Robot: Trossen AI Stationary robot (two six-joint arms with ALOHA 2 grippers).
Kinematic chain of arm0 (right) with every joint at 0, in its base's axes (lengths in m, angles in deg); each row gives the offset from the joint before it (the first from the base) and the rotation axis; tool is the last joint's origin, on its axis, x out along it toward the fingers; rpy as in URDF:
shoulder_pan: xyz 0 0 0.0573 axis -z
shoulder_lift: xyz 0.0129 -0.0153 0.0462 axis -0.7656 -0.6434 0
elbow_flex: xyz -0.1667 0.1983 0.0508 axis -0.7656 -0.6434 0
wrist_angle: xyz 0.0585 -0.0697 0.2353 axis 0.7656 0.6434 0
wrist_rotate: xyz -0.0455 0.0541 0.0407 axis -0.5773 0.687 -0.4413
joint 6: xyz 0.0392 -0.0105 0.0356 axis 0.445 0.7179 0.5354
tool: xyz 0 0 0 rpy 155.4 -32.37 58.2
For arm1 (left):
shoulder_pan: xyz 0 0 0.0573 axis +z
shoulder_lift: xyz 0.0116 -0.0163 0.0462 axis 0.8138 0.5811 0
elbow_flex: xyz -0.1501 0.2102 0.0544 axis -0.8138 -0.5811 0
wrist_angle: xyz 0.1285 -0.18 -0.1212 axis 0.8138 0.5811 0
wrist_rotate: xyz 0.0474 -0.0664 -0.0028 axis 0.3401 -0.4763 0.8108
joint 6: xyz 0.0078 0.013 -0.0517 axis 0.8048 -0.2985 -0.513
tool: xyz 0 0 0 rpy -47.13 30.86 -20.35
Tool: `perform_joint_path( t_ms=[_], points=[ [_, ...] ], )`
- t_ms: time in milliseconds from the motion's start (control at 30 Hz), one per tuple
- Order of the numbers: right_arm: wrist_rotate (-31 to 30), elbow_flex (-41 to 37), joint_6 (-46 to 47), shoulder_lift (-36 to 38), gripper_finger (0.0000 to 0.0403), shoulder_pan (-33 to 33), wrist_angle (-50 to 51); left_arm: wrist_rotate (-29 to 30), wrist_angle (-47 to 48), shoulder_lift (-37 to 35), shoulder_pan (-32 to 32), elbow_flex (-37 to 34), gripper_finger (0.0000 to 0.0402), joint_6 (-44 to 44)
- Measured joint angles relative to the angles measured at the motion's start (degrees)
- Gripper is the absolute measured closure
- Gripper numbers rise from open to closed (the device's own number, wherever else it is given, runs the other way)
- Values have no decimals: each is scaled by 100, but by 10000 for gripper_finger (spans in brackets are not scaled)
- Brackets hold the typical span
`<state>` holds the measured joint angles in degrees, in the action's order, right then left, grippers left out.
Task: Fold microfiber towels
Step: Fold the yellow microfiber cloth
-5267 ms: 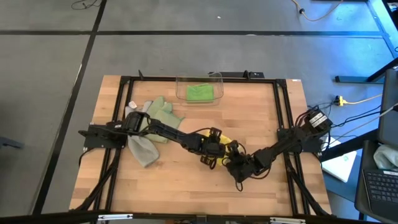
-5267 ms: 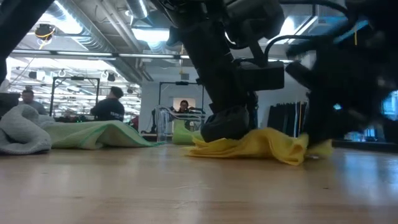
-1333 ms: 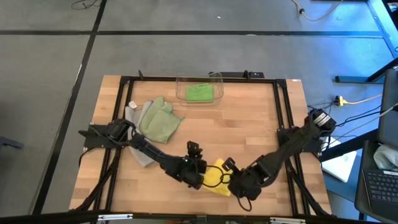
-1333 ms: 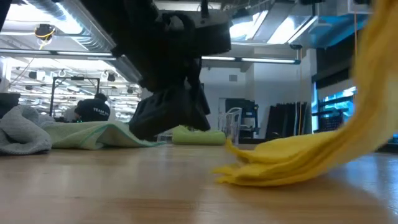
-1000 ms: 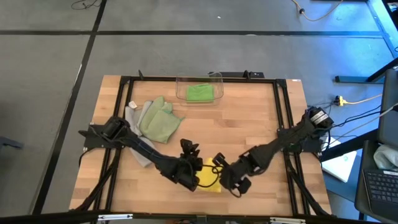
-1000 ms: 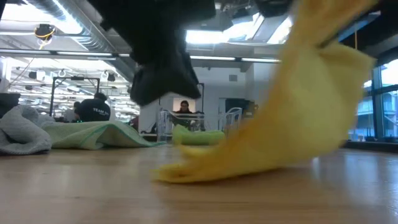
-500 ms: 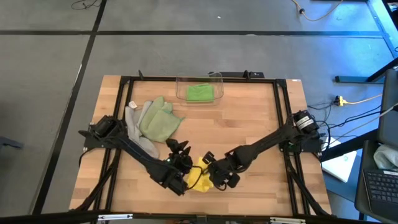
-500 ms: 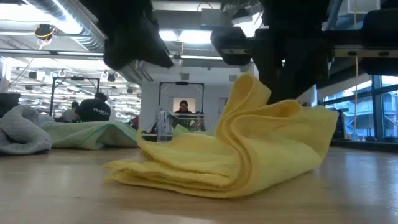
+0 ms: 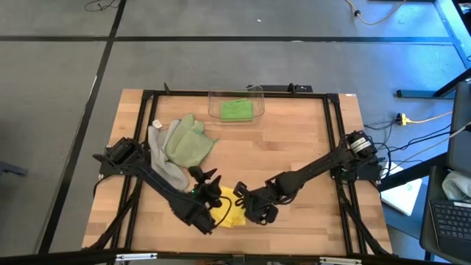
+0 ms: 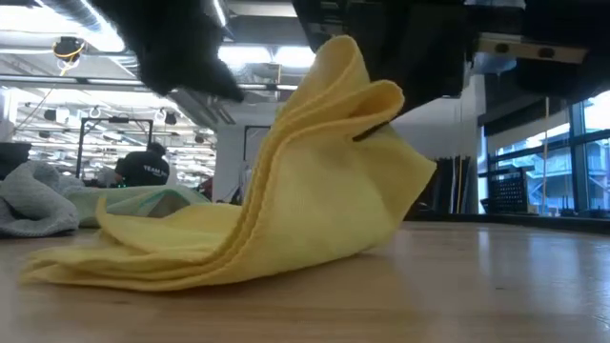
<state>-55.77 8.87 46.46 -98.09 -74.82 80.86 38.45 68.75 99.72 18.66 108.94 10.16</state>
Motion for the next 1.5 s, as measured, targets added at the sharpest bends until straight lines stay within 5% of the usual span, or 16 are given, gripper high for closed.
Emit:
perform_joint_path(
  t_ms=[133,233,400,633,1100,1300,1500],
  points=[
    [-11,0,41,0,394,0,232,-1232,-120,2,67,-387,254,-373],
    [-11,0,44,0,394,0,230,-1549,-770,9,6,-664,254,-122],
    [-9,0,55,0,394,31,211,-1508,-2500,-4,33,-691,254,1438],
    [-9,0,153,0,394,39,245,-3596,-3767,-24,640,-944,260,3245],
    [-9,0,258,7,394,35,355,-4841,-3080,-1560,741,-948,267,3691],
    [-9,0,341,7,394,37,349,-5647,-3583,-1204,994,-1314,266,3704],
    [-10,0,321,8,394,35,340,-5849,-3955,-725,1184,-1486,267,3893]
  ],
)
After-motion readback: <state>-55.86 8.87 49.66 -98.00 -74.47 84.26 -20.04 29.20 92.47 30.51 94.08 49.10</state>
